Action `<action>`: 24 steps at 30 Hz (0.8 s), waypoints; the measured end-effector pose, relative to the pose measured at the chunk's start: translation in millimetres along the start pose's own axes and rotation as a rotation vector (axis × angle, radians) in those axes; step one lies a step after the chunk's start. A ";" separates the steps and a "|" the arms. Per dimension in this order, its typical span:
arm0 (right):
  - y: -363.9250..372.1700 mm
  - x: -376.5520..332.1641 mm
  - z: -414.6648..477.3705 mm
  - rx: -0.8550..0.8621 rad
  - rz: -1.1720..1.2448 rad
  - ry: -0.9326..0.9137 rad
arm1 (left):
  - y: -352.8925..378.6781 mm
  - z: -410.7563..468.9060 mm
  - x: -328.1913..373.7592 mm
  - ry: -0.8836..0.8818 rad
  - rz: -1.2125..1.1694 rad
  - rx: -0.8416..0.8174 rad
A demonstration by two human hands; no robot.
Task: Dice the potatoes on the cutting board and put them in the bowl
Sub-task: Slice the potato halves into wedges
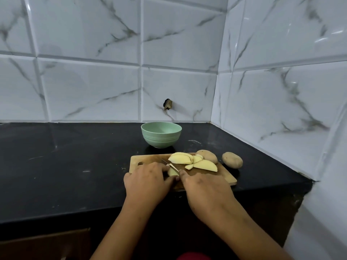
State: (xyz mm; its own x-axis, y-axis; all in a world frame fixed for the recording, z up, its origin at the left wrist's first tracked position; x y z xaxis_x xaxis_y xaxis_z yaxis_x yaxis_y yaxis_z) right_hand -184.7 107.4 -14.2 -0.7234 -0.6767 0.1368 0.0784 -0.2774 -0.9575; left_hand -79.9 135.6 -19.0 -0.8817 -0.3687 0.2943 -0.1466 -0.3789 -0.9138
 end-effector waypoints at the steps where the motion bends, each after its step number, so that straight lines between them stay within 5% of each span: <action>1: 0.9 1.8 -5.1 -0.008 -0.005 -0.003 | 0.6 1.1 -0.3 0.002 0.007 -0.017; 13: 9.4 -24.9 -6.7 -0.127 -0.145 -0.026 | 1.1 -2.1 -3.8 0.021 -0.049 -0.028; 24: -14.9 30.1 -11.5 0.183 0.181 0.119 | 6.5 4.7 -8.5 -0.003 -0.037 -0.011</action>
State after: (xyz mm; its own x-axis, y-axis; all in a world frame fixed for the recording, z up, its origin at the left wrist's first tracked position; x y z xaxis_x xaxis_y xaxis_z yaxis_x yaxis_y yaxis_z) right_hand -215.6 99.0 1.3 -0.7607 -0.6449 -0.0736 0.3289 -0.2852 -0.9003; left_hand -71.2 132.2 -26.1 -0.8742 -0.3573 0.3288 -0.1840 -0.3827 -0.9053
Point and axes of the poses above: each hand's wrist, its own z-axis towards the middle knuckle, its own y-axis out of the palm, x = y × z, the point moved 10 cm from there along z, towards the middle knuckle, and after that the axes turned 3 degrees about y, right-handed, at the moved point
